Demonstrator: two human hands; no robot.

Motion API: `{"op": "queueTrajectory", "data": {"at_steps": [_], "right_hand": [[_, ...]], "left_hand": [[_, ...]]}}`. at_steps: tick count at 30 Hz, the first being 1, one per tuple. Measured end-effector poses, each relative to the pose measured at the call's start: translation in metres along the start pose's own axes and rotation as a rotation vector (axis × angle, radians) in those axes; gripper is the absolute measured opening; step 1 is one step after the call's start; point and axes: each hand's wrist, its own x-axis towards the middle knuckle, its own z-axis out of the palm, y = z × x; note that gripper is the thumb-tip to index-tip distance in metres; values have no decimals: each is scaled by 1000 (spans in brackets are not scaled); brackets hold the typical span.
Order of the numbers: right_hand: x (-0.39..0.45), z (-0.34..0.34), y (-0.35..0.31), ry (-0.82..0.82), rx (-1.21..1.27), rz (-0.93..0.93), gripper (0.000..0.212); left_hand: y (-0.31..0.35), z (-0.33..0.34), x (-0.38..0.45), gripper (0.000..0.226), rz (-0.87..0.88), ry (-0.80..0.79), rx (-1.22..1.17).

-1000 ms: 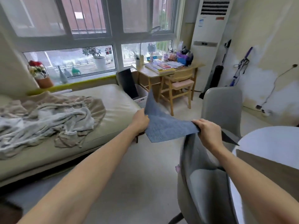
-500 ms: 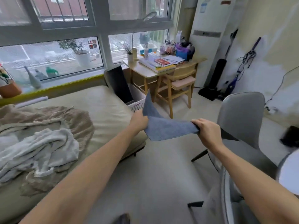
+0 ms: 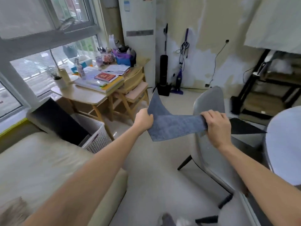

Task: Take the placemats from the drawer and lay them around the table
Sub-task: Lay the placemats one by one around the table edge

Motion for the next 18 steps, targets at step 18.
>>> {"op": "queueTrajectory", "data": {"at_steps": [18], "right_hand": [[124,101,211,-47,-229,516,46]], "left_hand": [[177,192,330,19,373,-409,-93]]}}
